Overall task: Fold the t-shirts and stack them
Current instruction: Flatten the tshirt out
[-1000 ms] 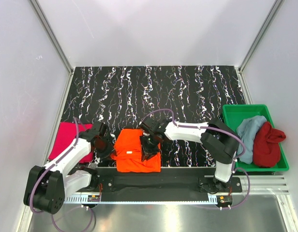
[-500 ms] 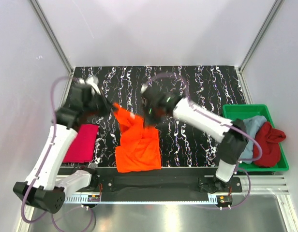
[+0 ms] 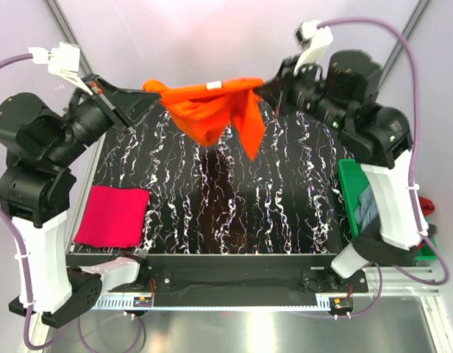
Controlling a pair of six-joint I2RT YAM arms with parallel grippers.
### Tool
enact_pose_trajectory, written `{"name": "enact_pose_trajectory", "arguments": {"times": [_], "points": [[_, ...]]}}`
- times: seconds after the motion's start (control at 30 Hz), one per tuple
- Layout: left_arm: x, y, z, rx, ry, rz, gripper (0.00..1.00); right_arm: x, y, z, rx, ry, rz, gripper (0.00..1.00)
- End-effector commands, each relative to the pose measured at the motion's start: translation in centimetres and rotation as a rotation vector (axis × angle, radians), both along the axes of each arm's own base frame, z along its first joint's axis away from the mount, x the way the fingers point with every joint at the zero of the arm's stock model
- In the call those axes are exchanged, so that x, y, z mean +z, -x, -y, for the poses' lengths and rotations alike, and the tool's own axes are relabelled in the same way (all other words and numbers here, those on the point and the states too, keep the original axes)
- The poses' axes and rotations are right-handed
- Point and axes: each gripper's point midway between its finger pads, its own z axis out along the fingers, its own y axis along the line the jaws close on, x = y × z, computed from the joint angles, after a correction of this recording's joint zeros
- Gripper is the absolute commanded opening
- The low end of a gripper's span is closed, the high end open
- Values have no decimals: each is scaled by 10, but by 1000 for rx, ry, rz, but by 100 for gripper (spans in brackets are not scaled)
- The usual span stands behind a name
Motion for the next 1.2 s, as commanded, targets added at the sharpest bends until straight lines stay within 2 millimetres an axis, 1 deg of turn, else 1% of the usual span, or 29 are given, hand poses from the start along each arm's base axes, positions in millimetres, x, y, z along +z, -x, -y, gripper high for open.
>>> {"name": "enact_pose_trajectory", "arguments": {"times": [0.0, 0.03, 0.07, 0.1, 0.13, 0.17, 0.2, 0.23, 0.27, 0.33, 0.37, 0.47, 0.53, 0.57, 0.6, 0.63, 0.73, 0.77, 0.8, 0.83, 0.87, 0.9, 0.93, 0.97, 1.0, 1.03, 1.07, 1.13, 1.17], "points": [[-1, 9, -7, 9, -47, 49, 0, -63, -37, 52, -249, 264, -17, 0], [-6, 11, -6, -1, -58, 45, 0, -70, -36, 59, -277, 281, -25, 0], [-18, 7, -4, -9, -69, 18, 0, -99, -40, 65, -309, 343, -71, 0], [-21, 13, -5, -13, -72, 19, 0, -98, -32, 73, -317, 339, -61, 0], [-26, 14, -3, -21, -75, 10, 0, -106, -31, 78, -330, 356, -70, 0], [-39, 9, 0, -37, -84, -26, 0, -127, -33, 82, -354, 399, -104, 0], [-44, 13, 6, -81, -92, -34, 0, -125, -28, 89, -369, 387, -91, 0], [-49, 16, 7, -98, -95, -40, 0, -129, -27, 91, -377, 395, -95, 0], [-61, 14, 10, -116, -102, -68, 0, -138, -25, 95, -387, 411, -103, 0], [-69, 21, 11, -134, -102, -75, 0, -140, -27, 97, -404, 402, -94, 0], [-79, 19, 13, -144, -109, -96, 0, -144, -29, 99, -420, 413, -93, 0], [-81, 28, 13, -166, -118, -83, 0, -139, -39, 98, -455, 396, -70, 0], [-74, 30, 10, -147, -114, -66, 0, -129, -49, 90, -446, 385, -29, 0], [-62, 34, 7, -133, -109, -40, 0, -115, -51, 83, -424, 353, -3, 0], [-55, 34, 3, -105, -109, -25, 0, -113, -62, 72, -415, 338, 8, 0], [-34, 44, -1, -92, -99, 30, 0, -106, -68, 65, -409, 308, 18, 0], [-12, 51, -9, -49, -91, 74, 0, -76, -89, 38, -377, 210, 82, 0], [5, 65, -15, -37, -80, 124, 0, -63, -95, 22, -337, 146, 95, 0], [12, 67, -19, -12, -79, 145, 0, -48, -98, 12, -316, 91, 121, 0], [28, 81, -25, 5, -67, 198, 0, -21, -93, 2, -264, 4, 155, 0], [32, 87, -30, 22, -67, 212, 0, -20, -101, -13, -230, -20, 155, 0], [39, 93, -37, 58, -57, 233, 0, -8, -103, -21, -201, -60, 174, 0], [49, 106, -43, 77, -45, 273, 0, 2, -102, -29, -170, -108, 173, 0], [53, 111, -48, 96, -39, 291, 0, 20, -102, -39, -128, -155, 200, 0], [57, 120, -51, 104, -32, 313, 0, 30, -100, -43, -111, -189, 210, 0], [62, 127, -53, 108, -23, 332, 0, 57, -90, -41, -83, -262, 244, 0], [65, 131, -54, 107, -15, 343, 0, 52, -98, -51, -68, -267, 235, 0], [68, 137, -53, 89, -3, 355, 0, 65, -94, -51, -57, -303, 253, 0], [69, 138, -51, 75, 7, 351, 0, 63, -96, -51, -66, -302, 249, 0]]}}
